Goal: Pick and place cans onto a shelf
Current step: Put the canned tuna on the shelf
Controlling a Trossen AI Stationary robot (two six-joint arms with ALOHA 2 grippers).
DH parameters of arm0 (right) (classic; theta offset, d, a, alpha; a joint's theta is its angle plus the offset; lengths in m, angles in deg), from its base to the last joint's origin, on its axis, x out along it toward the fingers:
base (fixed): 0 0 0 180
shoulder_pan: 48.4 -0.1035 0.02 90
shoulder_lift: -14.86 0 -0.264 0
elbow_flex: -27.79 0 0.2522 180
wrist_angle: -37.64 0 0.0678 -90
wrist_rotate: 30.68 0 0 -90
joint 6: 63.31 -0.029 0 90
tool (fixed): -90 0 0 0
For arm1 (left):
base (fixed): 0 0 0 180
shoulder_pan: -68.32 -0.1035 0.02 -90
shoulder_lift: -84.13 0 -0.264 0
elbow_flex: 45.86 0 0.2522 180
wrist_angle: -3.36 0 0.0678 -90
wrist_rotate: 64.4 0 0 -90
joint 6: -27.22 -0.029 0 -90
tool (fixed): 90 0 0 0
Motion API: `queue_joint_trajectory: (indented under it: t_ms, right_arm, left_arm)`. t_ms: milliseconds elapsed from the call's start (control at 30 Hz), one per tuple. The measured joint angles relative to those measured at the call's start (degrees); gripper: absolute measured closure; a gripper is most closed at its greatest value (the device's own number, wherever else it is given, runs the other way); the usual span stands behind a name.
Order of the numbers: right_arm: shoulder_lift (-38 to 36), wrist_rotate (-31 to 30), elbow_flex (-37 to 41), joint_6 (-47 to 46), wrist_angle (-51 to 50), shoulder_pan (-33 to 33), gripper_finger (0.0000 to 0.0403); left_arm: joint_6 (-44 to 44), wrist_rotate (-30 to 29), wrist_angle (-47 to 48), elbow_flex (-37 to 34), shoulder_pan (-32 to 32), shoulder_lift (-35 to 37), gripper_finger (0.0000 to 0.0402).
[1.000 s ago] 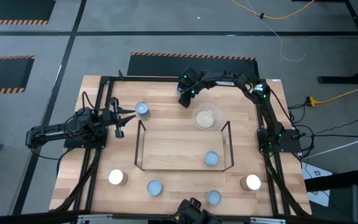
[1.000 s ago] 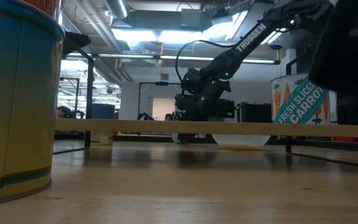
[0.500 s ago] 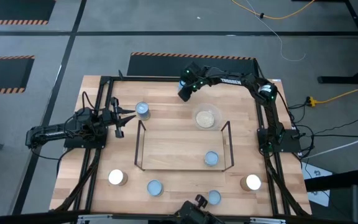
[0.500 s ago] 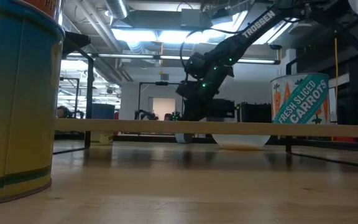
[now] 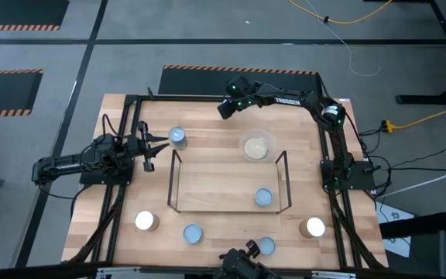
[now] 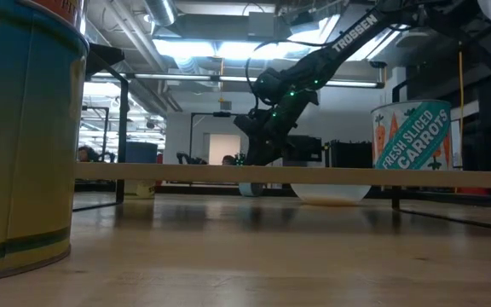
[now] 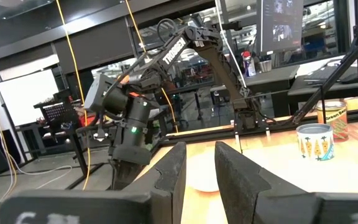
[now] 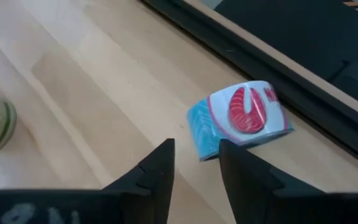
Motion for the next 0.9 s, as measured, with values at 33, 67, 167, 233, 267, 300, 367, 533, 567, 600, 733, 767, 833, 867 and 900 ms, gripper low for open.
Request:
queue_joint_trajectory:
  t_ms: [33, 67, 167, 233, 267, 300, 367, 533, 567, 600, 733, 767, 833, 867, 900]
  right_arm:
    - [0.0, -0.04, 0.02, 0.04, -0.02, 0.04, 0.0272]
    - [0.02, -0.01, 0.02, 0.08, -0.02, 0.04, 0.0272]
    - [0.04, -0.03, 0.0, 0.11, -0.02, 0.04, 0.0272]
    - [0.29, -0.01, 0.0, 0.13, 0.1, 0.04, 0.0272]
    - [0.43, 0.05, 0.0, 0.1, 0.19, 0.02, 0.0272]
    - [0.54, 0.03, 0.02, -0.06, -0.03, 0.02, 0.0272]
    - [0.57, 0.03, 0.02, -1.46, -0.17, 0.02, 0.0272]
    - [0.57, 0.03, 0.02, -4.16, -0.1, 0.06, 0.0272]
    - [0.57, 0.03, 0.02, -4.22, -0.08, 0.06, 0.0272]
    - [0.57, 0.03, 0.02, -4.2, -0.08, 0.06, 0.0272]
    - [0.57, 0.07, 0.02, -4.38, -0.11, 0.06, 0.0272]
    - [0.57, 0.07, 0.02, -4.4, -0.18, 0.07, 0.0272]
    - [0.57, 0.09, 0.02, -4.98, -0.87, 0.08, 0.0272]
    - [0.57, 0.18, 0.02, -5.72, -1.36, 0.08, 0.0272]
    - [0.57, 0.18, 0.02, -5.81, -1.79, 0.1, 0.0272]
  left_arm:
    - [0.0, 0.0, 0.0, 0.0, 0.0, -0.02, 0.0324]
    - [0.0, 0.0, 0.02, 0.0, 0.0, -0.01, 0.0324]
    - [0.0, -0.02, 0.0, 0.0, 0.0, -0.01, 0.0324]
    - [0.0, -0.02, 0.0, 0.0, 0.0, -0.02, 0.0324]
    - [0.0, -0.02, 0.01, 0.0, 0.0, -0.02, 0.0324]
    - [0.0, -0.02, 0.02, 0.0, 0.0, -0.02, 0.0324]
    - [0.0, -0.02, 0.02, 0.0, 0.0, -0.02, 0.0324]
    - [0.0, -0.02, 0.02, 0.0, 0.0, -0.02, 0.0324]
    - [0.0, -0.02, 0.02, 0.0, 0.0, -0.02, 0.0324]
    - [0.0, -0.02, 0.02, 0.0, 0.0, -0.02, 0.0324]
    - [0.0, -0.03, 0.02, 0.0, 0.0, -0.02, 0.0324]
    - [0.0, -0.02, 0.02, 0.0, 0.0, 0.0, 0.0324]
    - [0.0, -0.03, 0.02, 0.0, 0.0, -0.01, 0.0324]
    - [0.0, -0.02, 0.04, 0.0, 0.0, -0.02, 0.0324]
    - [0.0, -0.04, 0.02, 0.0, 0.0, -0.02, 0.0324]
